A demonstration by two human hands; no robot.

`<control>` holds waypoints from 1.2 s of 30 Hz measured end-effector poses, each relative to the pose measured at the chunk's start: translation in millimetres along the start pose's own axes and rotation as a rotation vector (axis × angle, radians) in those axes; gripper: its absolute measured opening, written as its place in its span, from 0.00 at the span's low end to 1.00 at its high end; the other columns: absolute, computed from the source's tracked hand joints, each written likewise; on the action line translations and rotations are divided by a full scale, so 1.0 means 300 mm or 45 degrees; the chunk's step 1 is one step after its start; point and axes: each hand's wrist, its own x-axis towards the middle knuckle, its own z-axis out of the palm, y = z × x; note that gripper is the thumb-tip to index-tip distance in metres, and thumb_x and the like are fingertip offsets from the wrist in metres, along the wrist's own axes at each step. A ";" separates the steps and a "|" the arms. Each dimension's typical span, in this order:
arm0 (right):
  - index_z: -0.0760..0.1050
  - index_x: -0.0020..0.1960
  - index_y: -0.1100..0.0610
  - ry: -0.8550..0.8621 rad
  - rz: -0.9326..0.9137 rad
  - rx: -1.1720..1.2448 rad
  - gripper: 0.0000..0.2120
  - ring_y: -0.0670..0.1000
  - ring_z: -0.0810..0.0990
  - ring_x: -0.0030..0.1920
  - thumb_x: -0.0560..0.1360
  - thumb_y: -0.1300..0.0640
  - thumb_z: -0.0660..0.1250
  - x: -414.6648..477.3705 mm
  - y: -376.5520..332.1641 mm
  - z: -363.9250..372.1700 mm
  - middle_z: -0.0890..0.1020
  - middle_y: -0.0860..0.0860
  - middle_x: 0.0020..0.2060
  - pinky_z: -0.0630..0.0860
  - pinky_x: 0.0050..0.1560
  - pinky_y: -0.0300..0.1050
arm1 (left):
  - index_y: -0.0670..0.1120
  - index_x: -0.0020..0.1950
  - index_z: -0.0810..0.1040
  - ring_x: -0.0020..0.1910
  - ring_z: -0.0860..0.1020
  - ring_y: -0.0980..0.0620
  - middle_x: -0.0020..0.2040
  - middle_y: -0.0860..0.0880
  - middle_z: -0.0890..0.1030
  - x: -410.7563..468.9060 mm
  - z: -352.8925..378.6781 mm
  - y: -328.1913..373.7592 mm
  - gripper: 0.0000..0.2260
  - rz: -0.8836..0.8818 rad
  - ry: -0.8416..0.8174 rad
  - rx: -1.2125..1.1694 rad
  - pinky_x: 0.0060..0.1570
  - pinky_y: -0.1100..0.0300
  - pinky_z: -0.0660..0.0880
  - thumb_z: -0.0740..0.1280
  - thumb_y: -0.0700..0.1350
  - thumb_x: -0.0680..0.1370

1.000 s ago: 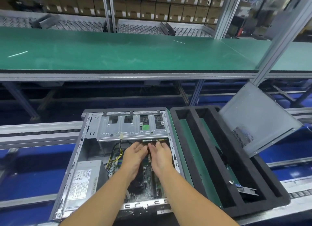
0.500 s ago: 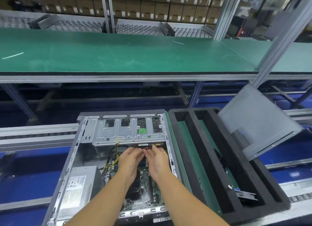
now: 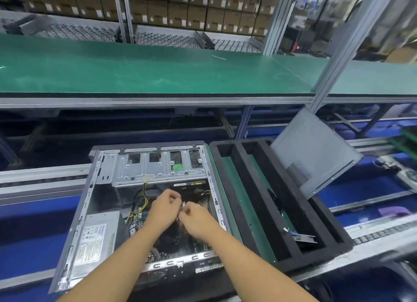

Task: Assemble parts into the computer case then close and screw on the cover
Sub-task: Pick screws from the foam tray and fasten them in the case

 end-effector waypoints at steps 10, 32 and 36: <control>0.73 0.46 0.55 -0.120 -0.070 -0.675 0.12 0.54 0.77 0.42 0.84 0.51 0.56 -0.026 0.044 0.018 0.79 0.52 0.41 0.69 0.42 0.44 | 0.53 0.50 0.74 0.32 0.74 0.56 0.39 0.53 0.80 -0.116 -0.073 -0.054 0.03 0.196 -0.217 0.381 0.31 0.61 0.69 0.61 0.47 0.81; 0.76 0.49 0.51 -0.177 -0.209 -0.372 0.13 0.50 0.79 0.37 0.82 0.45 0.58 -0.014 0.047 -0.060 0.83 0.48 0.39 0.75 0.39 0.45 | 0.59 0.47 0.76 0.34 0.78 0.59 0.40 0.56 0.82 -0.271 -0.141 0.019 0.08 -0.080 0.132 0.140 0.33 0.64 0.74 0.61 0.46 0.80; 0.78 0.49 0.50 -0.201 -0.284 -0.252 0.12 0.48 0.76 0.29 0.81 0.45 0.60 -0.011 -0.040 -0.100 0.83 0.48 0.35 0.73 0.35 0.44 | 0.57 0.48 0.78 0.39 0.82 0.55 0.41 0.58 0.83 -0.308 -0.225 0.053 0.08 -0.111 0.193 -0.057 0.34 0.61 0.76 0.63 0.44 0.79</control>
